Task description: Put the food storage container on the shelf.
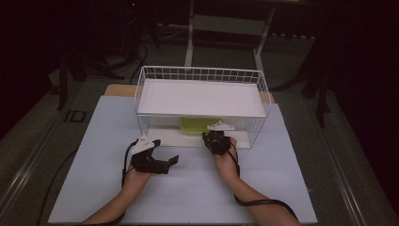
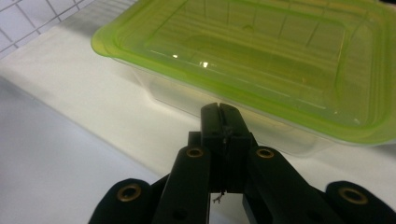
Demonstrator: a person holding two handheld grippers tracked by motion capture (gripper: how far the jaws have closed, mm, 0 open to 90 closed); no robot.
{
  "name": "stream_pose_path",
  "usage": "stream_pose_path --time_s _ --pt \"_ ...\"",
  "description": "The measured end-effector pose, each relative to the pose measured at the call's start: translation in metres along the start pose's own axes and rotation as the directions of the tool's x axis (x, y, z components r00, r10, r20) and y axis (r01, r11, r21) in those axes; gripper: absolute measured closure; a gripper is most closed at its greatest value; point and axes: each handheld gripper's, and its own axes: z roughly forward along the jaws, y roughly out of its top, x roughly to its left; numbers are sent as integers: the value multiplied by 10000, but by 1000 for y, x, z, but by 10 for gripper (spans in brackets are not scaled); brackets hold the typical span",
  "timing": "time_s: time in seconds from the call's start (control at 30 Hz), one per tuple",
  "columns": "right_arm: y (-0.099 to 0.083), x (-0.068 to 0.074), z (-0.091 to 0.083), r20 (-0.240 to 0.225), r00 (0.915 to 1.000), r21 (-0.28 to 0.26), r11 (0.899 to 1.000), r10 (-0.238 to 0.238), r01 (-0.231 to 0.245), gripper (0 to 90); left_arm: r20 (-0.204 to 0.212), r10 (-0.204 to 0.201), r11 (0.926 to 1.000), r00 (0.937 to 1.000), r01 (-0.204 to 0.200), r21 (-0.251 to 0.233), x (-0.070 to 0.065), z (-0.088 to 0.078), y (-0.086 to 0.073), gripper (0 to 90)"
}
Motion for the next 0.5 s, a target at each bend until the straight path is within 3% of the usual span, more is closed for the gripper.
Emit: stream_pose_path --time_s 0.23,0.5 --pt "5 -3 5 -27 9989 128 9988 466 -465 898 225 -114 9999 9997 116 -63 1 0 -1 0" --pt "4 1 7 -28 10000 56 10000 72 -72 894 248 -6 10000 9997 6 3 1 1 -2 0"
